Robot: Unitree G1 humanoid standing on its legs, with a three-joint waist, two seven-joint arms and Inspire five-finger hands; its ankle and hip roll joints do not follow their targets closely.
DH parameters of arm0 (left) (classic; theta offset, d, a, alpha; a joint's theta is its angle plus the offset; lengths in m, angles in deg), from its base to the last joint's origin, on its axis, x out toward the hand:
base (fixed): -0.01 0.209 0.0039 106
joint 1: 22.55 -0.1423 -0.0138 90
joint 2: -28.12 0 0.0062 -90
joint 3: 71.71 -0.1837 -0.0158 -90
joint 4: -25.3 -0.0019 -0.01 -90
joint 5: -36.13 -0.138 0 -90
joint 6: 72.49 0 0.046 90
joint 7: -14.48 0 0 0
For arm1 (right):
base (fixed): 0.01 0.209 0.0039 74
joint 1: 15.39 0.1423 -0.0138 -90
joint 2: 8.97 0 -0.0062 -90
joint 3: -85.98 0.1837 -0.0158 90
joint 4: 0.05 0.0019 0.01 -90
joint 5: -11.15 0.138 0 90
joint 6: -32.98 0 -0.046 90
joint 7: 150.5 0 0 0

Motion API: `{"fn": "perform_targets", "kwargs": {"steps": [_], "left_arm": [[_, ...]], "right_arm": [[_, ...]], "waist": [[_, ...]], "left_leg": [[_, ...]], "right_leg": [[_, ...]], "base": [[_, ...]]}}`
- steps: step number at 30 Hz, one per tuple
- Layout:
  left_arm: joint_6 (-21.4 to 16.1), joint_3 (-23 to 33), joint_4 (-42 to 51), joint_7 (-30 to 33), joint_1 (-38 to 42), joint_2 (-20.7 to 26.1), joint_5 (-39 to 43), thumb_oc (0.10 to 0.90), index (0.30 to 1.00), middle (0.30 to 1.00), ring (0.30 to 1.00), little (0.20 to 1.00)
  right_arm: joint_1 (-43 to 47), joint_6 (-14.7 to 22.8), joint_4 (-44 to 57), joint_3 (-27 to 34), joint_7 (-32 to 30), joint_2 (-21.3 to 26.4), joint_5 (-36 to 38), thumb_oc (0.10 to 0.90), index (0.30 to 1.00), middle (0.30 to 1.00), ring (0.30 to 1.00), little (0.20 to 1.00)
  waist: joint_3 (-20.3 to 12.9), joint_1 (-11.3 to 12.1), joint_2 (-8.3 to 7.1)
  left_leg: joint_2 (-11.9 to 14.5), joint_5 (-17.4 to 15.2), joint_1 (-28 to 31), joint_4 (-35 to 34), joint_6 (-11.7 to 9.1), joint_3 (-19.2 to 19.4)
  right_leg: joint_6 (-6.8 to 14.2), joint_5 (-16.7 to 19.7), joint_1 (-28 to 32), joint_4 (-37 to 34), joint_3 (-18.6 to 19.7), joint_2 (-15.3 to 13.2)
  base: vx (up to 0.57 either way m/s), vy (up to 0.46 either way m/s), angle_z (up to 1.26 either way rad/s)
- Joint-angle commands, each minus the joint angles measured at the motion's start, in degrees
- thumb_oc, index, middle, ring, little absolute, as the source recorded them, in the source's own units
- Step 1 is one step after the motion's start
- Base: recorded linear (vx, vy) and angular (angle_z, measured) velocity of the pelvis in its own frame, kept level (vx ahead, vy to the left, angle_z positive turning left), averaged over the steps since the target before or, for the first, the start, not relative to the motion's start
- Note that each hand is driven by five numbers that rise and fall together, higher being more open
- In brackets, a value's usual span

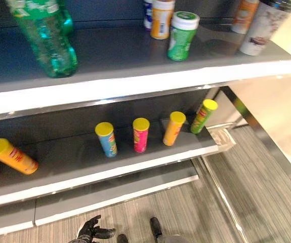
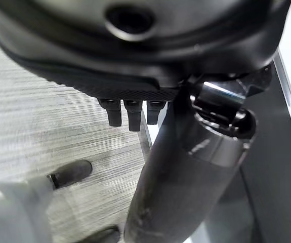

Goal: Put the goods on the table back onto the shelves and tidy them up.

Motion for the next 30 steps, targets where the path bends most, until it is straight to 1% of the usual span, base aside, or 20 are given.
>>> {"fn": "perform_targets", "kwargs": {"steps": [1, 4, 6, 7, 8, 10, 11, 12, 14, 15, 17, 18, 19, 21, 22, 23, 24, 25, 26, 30], "left_arm": [[-2.7, 0.0, 1.2, -1.4, 2.2, 3.6, -2.4, 0.800, 0.900, 0.900, 0.900, 0.900], [-2.5, -0.3, 3.4, -1.7, 2.8, 4.6, -1.8, 0.800, 0.900, 0.900, 0.900, 0.900], [-2.4, -0.3, 4.4, -1.6, 3.1, 4.8, -1.0, 0.800, 0.900, 0.900, 0.900, 0.900], [-2.4, 0.0, 4.8, -1.4, 3.1, 5.0, -0.5, 0.800, 0.900, 0.900, 0.900, 0.900], [-2.3, 0.3, 4.5, -1.2, 2.9, 5.2, 0.3, 0.800, 0.900, 0.900, 0.900, 0.900], [-2.4, 0.6, 4.5, -1.2, 3.0, 5.5, 0.5, 0.800, 0.900, 0.900, 0.900, 0.900], [-2.4, 0.7, 4.3, -1.3, 3.2, 5.6, 0.5, 0.800, 0.900, 0.900, 0.900, 0.900], [-2.4, 0.5, 4.0, -1.4, 3.7, 5.8, 0.7, 0.800, 0.900, 0.900, 0.900, 0.900], [-2.5, 0.4, 4.0, -1.4, 3.8, 5.7, 0.7, 0.800, 0.900, 0.900, 0.900, 0.900], [-2.5, 0.2, 2.9, -1.6, 4.7, 5.9, 0.6, 0.800, 0.900, 0.900, 0.900, 0.900], [-2.4, 0.4, 2.6, -1.6, 5.0, 5.9, 1.3, 0.800, 0.900, 0.900, 0.900, 0.900], [-2.3, 0.4, 2.5, -1.7, 5.2, 5.9, 1.6, 0.800, 0.900, 0.900, 0.900, 0.900], [-2.3, 0.8, 2.2, -1.7, 5.2, 5.5, 2.1, 0.800, 0.900, 0.900, 0.900, 0.900], [-2.1, 0.6, 1.7, -2.1, 5.3, 5.1, 3.0, 0.800, 0.900, 0.900, 0.900, 0.900], [-2.0, 0.6, 1.6, -2.2, 5.2, 4.9, 3.3, 0.800, 0.900, 0.900, 0.900, 0.900], [-1.9, 0.3, 1.4, -2.1, 5.7, 4.9, 3.7, 0.800, 0.900, 0.900, 0.900, 0.900], [-2.0, 0.2, 1.5, -2.0, 6.1, 5.1, 4.4, 0.800, 0.900, 0.900, 0.900, 0.900], [-2.6, 0.4, 1.7, -1.8, 6.0, 5.3, 6.1, 0.800, 0.900, 0.900, 0.900, 0.900], [-2.4, -0.2, 2.5, -2.6, 5.4, 4.8, 6.4, 0.800, 0.900, 0.900, 0.900, 0.900], [-2.6, 0.3, 2.2, -4.3, 3.5, 4.3, 4.7, 0.800, 0.900, 0.900, 0.900, 0.900]], "right_arm": [[3.1, 1.6, -2.1, 6.7, -2.0, 1.9, 1.4, 0.800, 0.900, 0.900, 0.900, 0.900], [2.1, 0.9, -3.3, 6.6, -1.2, 1.6, 2.6, 0.800, 0.900, 0.900, 0.900, 0.900], [2.8, -0.5, -4.5, 5.2, -1.7, 3.0, 1.1, 0.800, 0.900, 0.900, 0.900, 0.900], [3.6, -1.6, -5.3, 4.3, -1.9, 4.1, 0.3, 0.800, 0.900, 0.900, 0.900, 0.900], [5.4, -2.2, -7.0, 2.5, -1.9, 6.1, 0.1, 0.800, 0.900, 0.900, 0.900, 0.900], [6.4, -3.3, -9.2, 1.6, -1.9, 8.3, -0.1, 0.800, 0.900, 0.900, 0.900, 0.900], [6.5, -3.4, -9.6, 2.2, -2.1, 9.4, -0.4, 0.800, 0.900, 0.900, 0.900, 0.900], [6.3, -3.8, -10.7, 2.8, -2.4, 11.1, -0.2, 0.800, 0.900, 0.900, 0.900, 0.900], [6.3, -3.7, -11.0, 2.8, -2.3, 11.3, -0.1, 0.800, 0.900, 0.900, 0.900, 0.900], [5.6, -3.7, -13.1, 5.0, -1.3, 14.5, 2.4, 0.800, 0.900, 0.900, 0.900, 0.900], [6.3, -3.1, -14.2, 4.5, -0.3, 16.8, 5.1, 0.800, 0.900, 0.900, 0.900, 0.900], [6.1, -3.2, -15.3, 4.2, 0.5, 17.8, 6.4, 0.800, 0.900, 0.900, 0.900, 0.900], [5.9, -2.8, -16.7, 4.4, 2.3, 19.1, 10.1, 0.800, 0.900, 0.900, 0.900, 0.900], [5.4, -1.2, -18.9, 4.3, 6.2, 19.8, 17.6, 0.800, 0.900, 0.900, 0.900, 0.900], [5.7, -0.9, -19.4, 4.1, 7.2, 19.8, 19.7, 0.800, 0.900, 0.900, 0.900, 0.900], [7.7, -0.1, -19.7, 3.0, 8.7, 19.7, 22.8, 0.800, 0.900, 0.900, 0.900, 0.900], [9.5, 0.2, -19.7, 1.8, 9.1, 19.8, 24.0, 0.800, 0.900, 0.900, 0.900, 0.900], [12.9, 0.4, -20.6, -2.6, 11.5, 18.4, 27.1, 0.800, 0.900, 0.900, 0.900, 0.900], [14.0, -0.9, -20.6, -5.4, 13.9, 19.2, 28.8, 0.800, 0.900, 0.900, 0.900, 0.900], [13.4, -3.3, -21.7, -8.1, 19.5, 20.3, 29.9, 0.800, 0.900, 0.900, 0.900, 0.900]], "waist": [[-2.2, 1.1, 0.65], [-1.6, 1.5, 1.43], [-2.3, 2.4, 1.53], [-2.9, 3.3, 1.45], [-4.1, 5.7, 0.76], [-5.7, 7.6, -0.77], [-6.5, 7.8, -1.60], [-6.8, 7.9, -2.29], [-6.9, 8.0, -2.19], [-8.2, 8.4, -3.61], [-8.1, 8.9, -3.91], [-8.0, 9.0, -4.06], [-7.6, 9.2, -4.20], [-6.3, 9.1, -3.49], [-5.6, 9.2, -3.24], [-3.6, 9.8, -3.65], [-2.6, 10.2, -4.44], [-2.2, 10.2, -5.55], [-2.3, 10.4, -4.95], [-5.0, 9.8, -3.33]], "left_leg": [[2.4, -6.4, 0.7, 1.0, -3.0, -5.5], [4.3, -5.3, -2.3, 3.0, -3.2, -2.4], [5.4, -4.8, -3.9, 3.4, -3.2, -0.1], [6.2, -4.2, -4.8, 3.8, -3.2, 1.3], [8.0, -3.3, -6.2, 4.8, -3.9, 3.7], [9.4, -2.6, -8.1, 6.3, -4.9, 4.9], [9.8, -3.0, -8.2, 6.2, -5.6, 4.3], [10.5, -1.9, -9.1, 6.8, -6.0, 5.1], [10.5, -2.0, -9.2, 6.9, -6.0, 5.1], [12.2, -0.5, -9.5, 6.9, -8.1, 4.5], [14.2, 1.7, -9.9, 5.9, -9.3, 4.4], [14.7, 2.8, -10.2, 5.4, -9.5, 4.2], [15.6, 5.4, -10.3, 4.0, -10.5, 3.3], [17.6, 9.1, -10.4, 1.2, -11.8, 1.9], [18.2, 9.7, -10.6, 1.1, -12.2, 1.0], [17.6, 8.9, -12.1, 3.8, -13.1, -3.7], [15.3, 6.1, -13.4, 7.4, -12.5, -8.0], [10.7, -1.3, -12.0, 11.0, -10.6, -14.1], [7.7, -3.3, -10.5, 10.5, -9.6, -17.2], [6.3, -2.9, -7.4, 5.3, -8.5, -16.6]], "right_leg": [[5.7, 0.2, -1.0, 3.1, -7.4, -6.4], [5.5, -1.9, 1.2, 4.4, -16.0, -10.6], [5.2, -1.9, 3.9, 6.4, -19.1, -13.5], [5.2, -1.2, 5.1, 7.5, -20.4, -15.3], [5.6, 1.1, 7.3, 8.6, -23.1, -18.4], [5.7, 5.7, 9.6, 7.7, -24.2, -19.8], [5.7, 6.5, 10.2, 6.9, -23.5, -19.5], [5.7, 6.7, 10.3, 5.6, -23.2, -18.9], [5.7, 6.8, 10.3, 5.5, -23.2, -18.8], [5.7, 1.8, 11.2, 1.5, -23.4, -15.9], [5.7, -5.6, 10.3, 0.9, -24.5, -13.5], [5.7, -7.1, 9.9, 0.9, -24.7, -12.7], [5.5, -9.2, 10.0, 0.9, -25.2, -10.8], [3.5, -11.6, 11.2, 0.9, -25.9, -6.8], [2.9, -12.1, 11.6, 0.9, -26.2, -5.8], [1.9, -12.3, 12.2, 0.9, -26.6, -5.5], [1.6, -11.3, 11.8, 0.9, -26.6, -5.7], [1.5, -9.5, 10.8, 0.9, -25.6, -6.5], [1.3, -9.0, 10.3, 0.9, -24.2, -5.8], [1.8, -8.6, 9.8, 0.9, -22.9, -5.9]], "base": [[-0.11, -0.021, -0.93], [-0.24, -0.067, -0.65], [-0.25, -0.077, -0.68], [-0.28, -0.195, -0.65], [-0.26, -0.272, -0.85], [-0.15, -0.348, -1.17], [-0.09, -0.334, -1.42], [-0.05, -0.213, -1.00], [-0.05, -0.187, -0.43], [-0.08, -0.370, -0.31], [-0.12, -0.352, -0.23], [-0.13, -0.293, -0.31], [-0.12, -0.294, -0.15], [-0.14, -0.363, 0.18], [-0.17, -0.323, 0.34], [-0.19, -0.243, 0.27], [-0.23, -0.240, 0.28], [-0.14, -0.108, -0.04], [-0.05, 0.004, -0.32], [0.09, 0.109, -0.49]]}}
